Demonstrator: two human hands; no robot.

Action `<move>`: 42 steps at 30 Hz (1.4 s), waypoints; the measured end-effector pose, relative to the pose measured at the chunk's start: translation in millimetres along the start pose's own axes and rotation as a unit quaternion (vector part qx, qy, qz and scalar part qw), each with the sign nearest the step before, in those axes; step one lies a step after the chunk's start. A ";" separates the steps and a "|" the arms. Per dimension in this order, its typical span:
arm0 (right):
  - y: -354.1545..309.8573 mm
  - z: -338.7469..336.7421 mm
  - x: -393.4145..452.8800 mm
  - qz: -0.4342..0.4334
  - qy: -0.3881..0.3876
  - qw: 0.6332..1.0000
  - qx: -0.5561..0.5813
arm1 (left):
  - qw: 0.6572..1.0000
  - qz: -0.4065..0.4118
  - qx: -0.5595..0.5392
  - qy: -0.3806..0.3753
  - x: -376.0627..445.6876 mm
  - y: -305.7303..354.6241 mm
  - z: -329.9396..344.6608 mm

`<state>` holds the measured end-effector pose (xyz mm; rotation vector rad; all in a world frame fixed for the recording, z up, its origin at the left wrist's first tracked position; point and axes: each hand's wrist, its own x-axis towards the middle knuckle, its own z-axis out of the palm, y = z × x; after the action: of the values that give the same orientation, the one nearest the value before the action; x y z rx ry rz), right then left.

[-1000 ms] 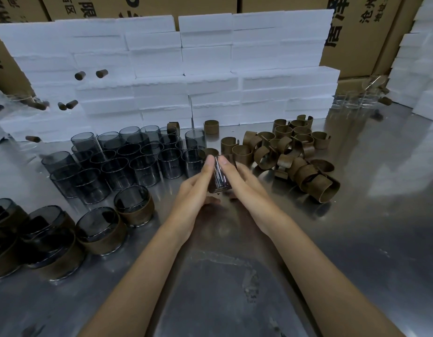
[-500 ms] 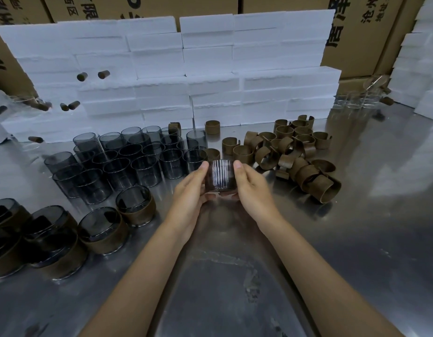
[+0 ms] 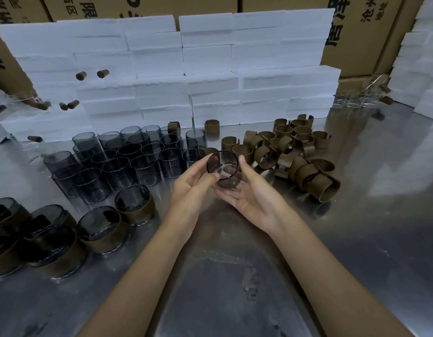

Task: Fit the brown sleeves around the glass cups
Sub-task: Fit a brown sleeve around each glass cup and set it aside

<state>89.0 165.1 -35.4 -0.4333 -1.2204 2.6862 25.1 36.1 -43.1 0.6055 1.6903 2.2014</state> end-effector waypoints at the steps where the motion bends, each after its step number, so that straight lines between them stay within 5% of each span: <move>1: -0.2 -0.4 0.2 0.005 -0.005 1.000 0.013 | 1.000 0.002 0.004 -0.009 -0.2 0.2 -0.3; 6: -1.4 -4.0 2.0 -0.013 -0.011 1.000 0.013 | 0.999 0.021 0.032 -0.023 -3.4 -0.1 2.6; 12: 4.7 -2.7 3.2 -0.030 -0.023 0.995 -0.089 | 0.996 0.041 0.062 0.043 -5.4 0.2 3.0; 19: 7.1 -0.6 2.1 -0.012 -0.032 0.997 -0.069 | 0.994 0.028 0.035 0.103 -3.1 1.6 -0.6; 27: 3.8 -5.9 3.0 -0.011 -0.006 1.000 0.010 | 0.996 -0.049 -0.068 0.012 -1.3 4.6 3.0; 31: 1.5 -5.5 1.6 -0.018 0.011 0.999 0.034 | 0.998 -0.047 -0.010 -0.037 -2.1 1.1 4.9; 37: 4.3 0.0 1.8 -0.078 0.069 0.989 -0.104 | 0.988 0.027 0.149 0.009 -4.6 -2.7 7.4; 42: 8.4 2.1 2.9 -0.124 0.134 0.970 -0.162 | 0.999 -0.017 0.012 0.038 -0.3 -5.6 4.3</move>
<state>85.3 158.9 -41.0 -0.6182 -1.5163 2.1449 27.4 41.0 -47.6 0.5020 1.7523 2.2101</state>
